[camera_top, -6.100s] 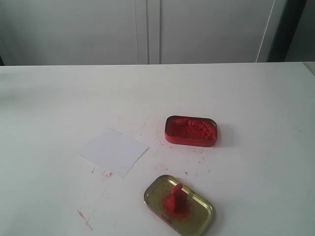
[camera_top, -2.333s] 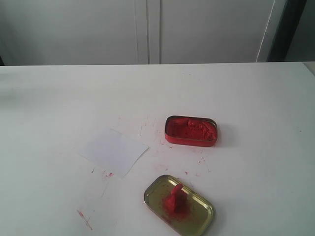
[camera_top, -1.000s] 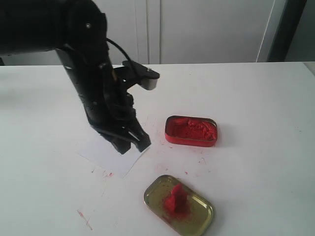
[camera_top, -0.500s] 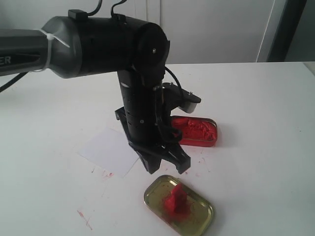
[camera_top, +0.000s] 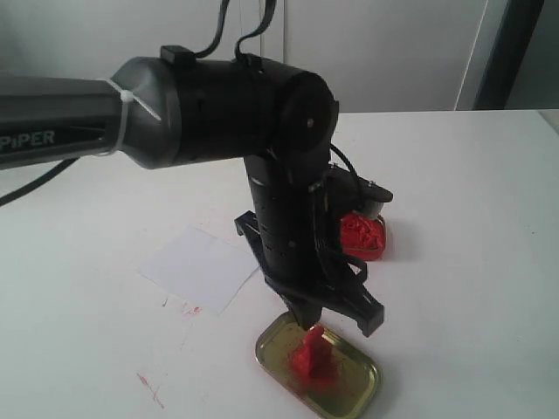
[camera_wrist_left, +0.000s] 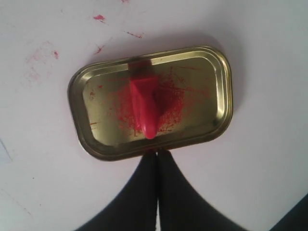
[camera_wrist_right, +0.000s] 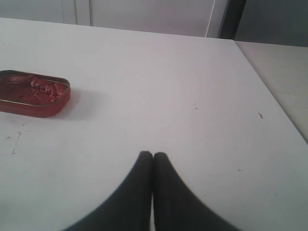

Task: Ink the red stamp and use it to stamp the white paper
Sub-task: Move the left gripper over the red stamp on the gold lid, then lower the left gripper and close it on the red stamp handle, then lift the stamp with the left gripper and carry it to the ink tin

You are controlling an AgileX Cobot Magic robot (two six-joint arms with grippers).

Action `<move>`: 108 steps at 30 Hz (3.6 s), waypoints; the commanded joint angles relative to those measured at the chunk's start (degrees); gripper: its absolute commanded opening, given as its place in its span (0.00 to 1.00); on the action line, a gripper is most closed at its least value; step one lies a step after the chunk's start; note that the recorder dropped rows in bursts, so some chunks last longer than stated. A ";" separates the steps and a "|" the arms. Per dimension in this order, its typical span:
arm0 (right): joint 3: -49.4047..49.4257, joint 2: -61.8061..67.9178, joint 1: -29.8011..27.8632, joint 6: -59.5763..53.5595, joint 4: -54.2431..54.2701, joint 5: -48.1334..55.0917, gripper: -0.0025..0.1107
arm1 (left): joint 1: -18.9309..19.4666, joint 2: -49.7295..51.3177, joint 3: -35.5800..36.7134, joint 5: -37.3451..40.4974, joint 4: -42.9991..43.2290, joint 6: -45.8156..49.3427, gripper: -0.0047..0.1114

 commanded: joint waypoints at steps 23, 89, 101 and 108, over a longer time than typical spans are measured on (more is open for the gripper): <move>0.33 -0.09 -0.35 0.00 0.01 -0.75 0.02 | -1.09 5.90 -0.30 -3.47 3.87 -0.71 0.42; 0.33 -0.09 -0.35 0.00 0.11 -0.75 0.02 | -1.09 6.18 -0.94 -4.43 3.47 -2.84 0.04; 0.33 -0.09 -0.35 0.00 0.11 -0.75 0.02 | -1.09 4.99 -0.94 -5.15 3.47 -2.73 0.04; 0.33 -0.09 -0.35 0.00 0.11 -0.75 0.02 | -1.09 4.99 -0.94 -4.86 3.47 -2.12 0.04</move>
